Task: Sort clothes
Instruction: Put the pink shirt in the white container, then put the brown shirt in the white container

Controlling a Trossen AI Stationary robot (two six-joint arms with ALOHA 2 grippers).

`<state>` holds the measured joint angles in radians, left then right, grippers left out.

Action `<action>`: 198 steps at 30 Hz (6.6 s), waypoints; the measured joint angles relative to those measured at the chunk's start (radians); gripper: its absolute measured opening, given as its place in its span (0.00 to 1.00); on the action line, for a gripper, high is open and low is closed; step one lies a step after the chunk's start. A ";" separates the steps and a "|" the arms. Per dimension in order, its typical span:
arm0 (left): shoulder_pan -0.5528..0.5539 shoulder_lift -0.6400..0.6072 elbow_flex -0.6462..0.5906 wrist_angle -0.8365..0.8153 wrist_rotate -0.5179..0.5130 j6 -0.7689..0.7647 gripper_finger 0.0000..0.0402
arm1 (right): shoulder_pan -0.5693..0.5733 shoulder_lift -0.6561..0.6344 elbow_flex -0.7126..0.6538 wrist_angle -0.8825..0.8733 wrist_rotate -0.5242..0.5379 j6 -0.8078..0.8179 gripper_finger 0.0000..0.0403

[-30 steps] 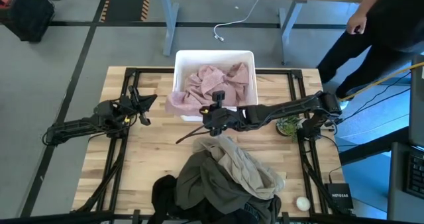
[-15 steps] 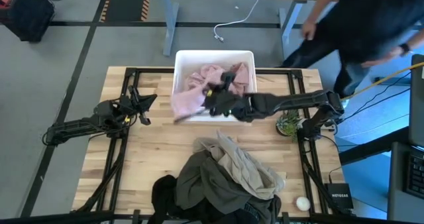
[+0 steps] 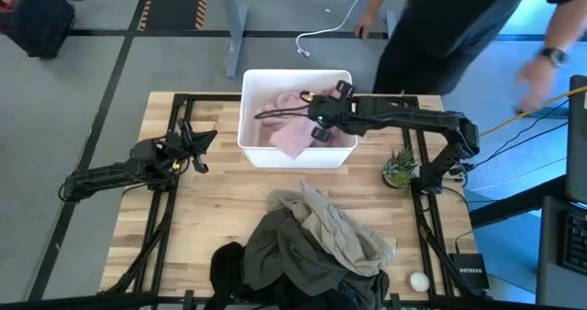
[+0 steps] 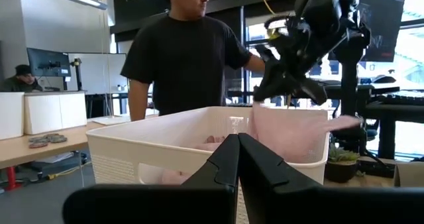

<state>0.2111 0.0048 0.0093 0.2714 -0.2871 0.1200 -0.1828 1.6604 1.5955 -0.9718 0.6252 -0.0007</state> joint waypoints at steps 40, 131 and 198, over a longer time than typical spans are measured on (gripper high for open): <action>0.000 0.001 0.000 0.002 -0.005 -0.007 0.00 | 0.870 -0.114 -0.221 0.099 -0.315 0.685 0.59; 0.000 0.001 0.000 -0.001 -0.006 -0.034 0.00 | 0.760 0.115 -0.385 0.084 -0.227 0.645 0.58; 0.000 0.000 0.000 0.000 -0.013 -0.004 0.00 | 0.377 -0.227 0.310 0.599 0.219 -0.455 0.02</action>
<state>0.2112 0.0051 0.0093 0.2717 -0.3000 0.1162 0.1944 1.4330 1.9056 -0.3732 0.8441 -0.4556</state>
